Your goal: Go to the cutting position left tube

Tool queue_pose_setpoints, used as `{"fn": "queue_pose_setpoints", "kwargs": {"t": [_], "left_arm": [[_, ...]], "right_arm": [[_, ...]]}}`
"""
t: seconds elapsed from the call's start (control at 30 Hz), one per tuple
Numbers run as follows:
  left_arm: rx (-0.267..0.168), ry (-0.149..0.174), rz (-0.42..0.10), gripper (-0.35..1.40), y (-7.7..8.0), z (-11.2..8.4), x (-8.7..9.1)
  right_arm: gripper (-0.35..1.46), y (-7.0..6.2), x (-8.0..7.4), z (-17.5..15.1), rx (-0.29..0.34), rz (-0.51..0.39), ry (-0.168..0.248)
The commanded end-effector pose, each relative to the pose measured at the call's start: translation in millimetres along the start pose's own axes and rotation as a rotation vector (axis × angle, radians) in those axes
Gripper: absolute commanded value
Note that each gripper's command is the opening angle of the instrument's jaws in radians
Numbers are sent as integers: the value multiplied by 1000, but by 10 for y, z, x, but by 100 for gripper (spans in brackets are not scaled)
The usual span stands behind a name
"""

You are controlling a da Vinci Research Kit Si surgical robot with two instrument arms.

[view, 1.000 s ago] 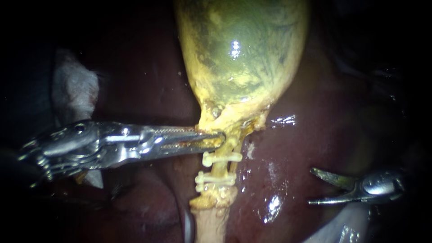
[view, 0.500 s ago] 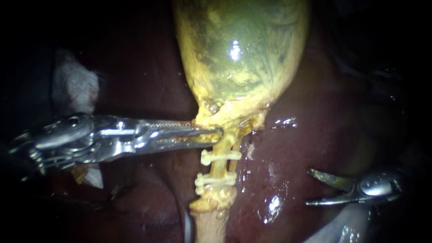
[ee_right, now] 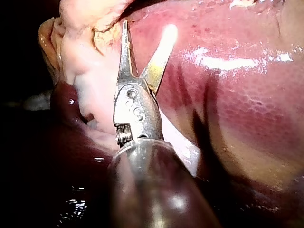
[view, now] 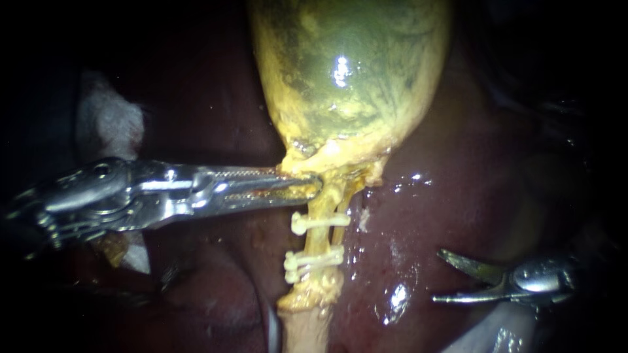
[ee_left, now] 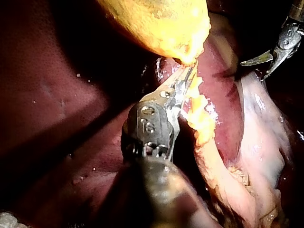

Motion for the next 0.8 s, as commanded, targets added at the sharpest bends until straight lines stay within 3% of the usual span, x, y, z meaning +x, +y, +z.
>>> {"fn": "queue_pose_setpoints", "kwargs": {"t": [0.03, 0.1, 0.53, 0.8], "left_arm": [[0, 0, 0, -35, 0, 0, 0], [0, 0, 0, -35, 0, 0, 0], [0, 0, 0, -35, 0, 0, -1], [0, 0, 0, -35, 0, 0, -1]], "right_arm": [[91, -1, 4, 2, 7, 25, 10], [88, -3, 8, 8, 16, 87, 29], [78, -2, 17, 64, 41, 353, 28], [73, 10, 20, 94, 43, 355, 28]]}}
